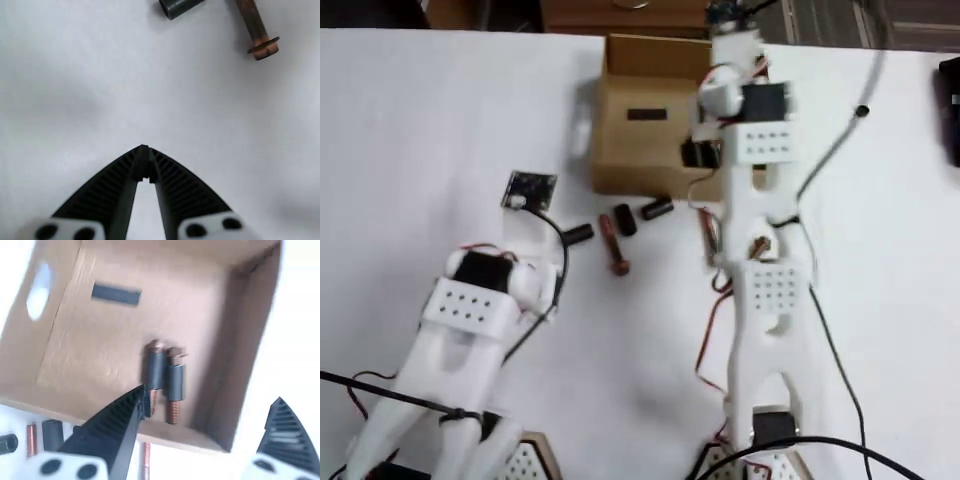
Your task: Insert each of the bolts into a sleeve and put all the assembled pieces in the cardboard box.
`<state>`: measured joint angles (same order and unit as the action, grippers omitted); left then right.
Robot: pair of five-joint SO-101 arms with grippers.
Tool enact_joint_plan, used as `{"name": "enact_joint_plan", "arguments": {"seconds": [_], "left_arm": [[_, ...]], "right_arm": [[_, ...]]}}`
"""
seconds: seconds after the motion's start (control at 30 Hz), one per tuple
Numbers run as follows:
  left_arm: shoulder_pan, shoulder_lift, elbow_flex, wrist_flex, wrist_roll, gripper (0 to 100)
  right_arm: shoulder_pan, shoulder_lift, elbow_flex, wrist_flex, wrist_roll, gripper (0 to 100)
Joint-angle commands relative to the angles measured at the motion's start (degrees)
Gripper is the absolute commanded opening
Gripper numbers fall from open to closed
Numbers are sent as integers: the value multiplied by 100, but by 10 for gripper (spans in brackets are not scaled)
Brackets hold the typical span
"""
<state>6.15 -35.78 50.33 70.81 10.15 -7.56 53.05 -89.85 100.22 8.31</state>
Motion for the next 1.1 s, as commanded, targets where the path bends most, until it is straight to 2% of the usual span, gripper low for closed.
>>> {"name": "enact_joint_plan", "arguments": {"seconds": [0.0, 0.1, 0.2, 0.33, 0.43, 0.57, 0.63, 0.87, 1.07], "left_arm": [[-44, -44, -22, -105, 26, 22], [-352, -44, -40, -167, 26, 22], [-756, -44, -13, -387, 26, 22], [-1363, -44, -13, -527, 9, 22], [-2092, -35, -13, -589, 0, 22], [-3015, -35, -13, -624, 0, 22], [-3349, -35, 13, -589, -9, 22], [-3640, -62, 743, -624, -18, 22], [-3648, -79, 980, -580, -18, 22]], "right_arm": [[119, -1684, 642, 136, 9, 351], [207, -3046, 2180, 136, 18, 351], [171, -4567, 4668, 136, 18, 351], [-470, -6026, 7701, 31, 53, 351], [-971, -6229, 8721, -215, 730, 351], [-1103, -5859, 9187, -303, 2119, 351], [-1288, -5376, 9284, -435, 2365, 351], [-2677, -3785, 8545, -1719, 1292, 351], [-2809, -3160, 7622, -2325, 879, 351]]}}
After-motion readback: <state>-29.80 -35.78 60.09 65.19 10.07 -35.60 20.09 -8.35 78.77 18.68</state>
